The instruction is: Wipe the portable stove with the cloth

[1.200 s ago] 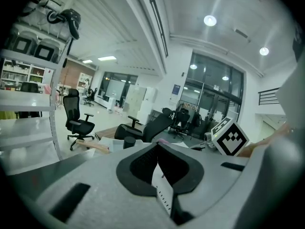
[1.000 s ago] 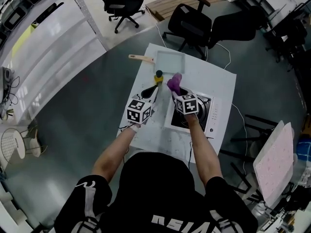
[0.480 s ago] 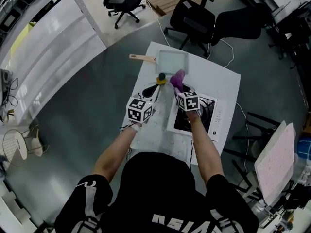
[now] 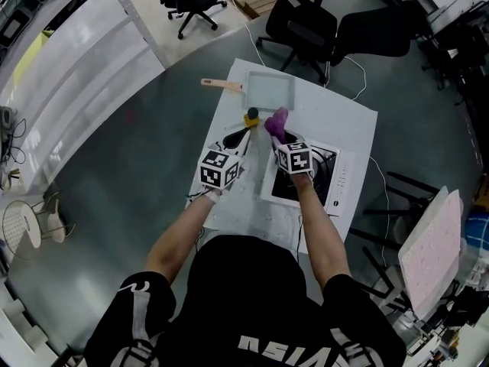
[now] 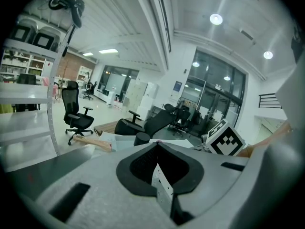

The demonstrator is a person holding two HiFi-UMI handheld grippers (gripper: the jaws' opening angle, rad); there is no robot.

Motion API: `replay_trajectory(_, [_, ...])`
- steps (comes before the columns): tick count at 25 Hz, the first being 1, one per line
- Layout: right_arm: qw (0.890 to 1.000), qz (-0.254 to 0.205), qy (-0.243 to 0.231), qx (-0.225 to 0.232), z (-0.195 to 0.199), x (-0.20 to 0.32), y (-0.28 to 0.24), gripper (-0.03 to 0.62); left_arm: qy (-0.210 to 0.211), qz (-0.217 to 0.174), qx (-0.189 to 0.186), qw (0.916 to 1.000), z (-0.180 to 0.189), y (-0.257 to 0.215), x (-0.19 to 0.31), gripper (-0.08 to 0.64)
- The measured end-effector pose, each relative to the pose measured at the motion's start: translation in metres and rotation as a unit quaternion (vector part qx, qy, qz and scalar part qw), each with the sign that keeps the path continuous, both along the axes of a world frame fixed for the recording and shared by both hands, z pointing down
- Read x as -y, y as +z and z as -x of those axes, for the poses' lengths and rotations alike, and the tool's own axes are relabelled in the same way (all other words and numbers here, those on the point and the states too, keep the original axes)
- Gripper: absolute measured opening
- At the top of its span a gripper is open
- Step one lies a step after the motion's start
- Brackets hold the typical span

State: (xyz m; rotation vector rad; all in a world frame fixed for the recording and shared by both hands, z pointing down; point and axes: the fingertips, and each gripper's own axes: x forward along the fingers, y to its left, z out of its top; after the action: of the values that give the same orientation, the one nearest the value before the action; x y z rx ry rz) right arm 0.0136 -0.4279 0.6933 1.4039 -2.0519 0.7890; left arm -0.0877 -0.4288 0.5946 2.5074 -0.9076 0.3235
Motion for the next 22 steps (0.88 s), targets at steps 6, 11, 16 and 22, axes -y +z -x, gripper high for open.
replay_trajectory(6, [1.0,0.004,-0.009,-0.001,0.009,-0.027,-0.003,0.104,-0.001,-0.004,-0.004,1.0,0.004,-0.005,-0.018,0.006])
replay_trajectory(11, [1.0,0.008,-0.015,0.0,0.017,-0.053,-0.005,0.104,-0.004,-0.005,-0.006,1.0,0.008,-0.008,-0.041,0.006])
replay_trajectory(16, [1.0,0.011,-0.027,-0.002,0.028,-0.078,-0.006,0.104,-0.011,-0.007,-0.011,0.9998,0.017,-0.011,-0.064,0.006])
replay_trajectory(22, [0.999,0.013,-0.037,0.001,0.045,-0.106,-0.01,0.104,-0.018,-0.006,-0.012,0.9997,0.029,-0.012,-0.089,0.006])
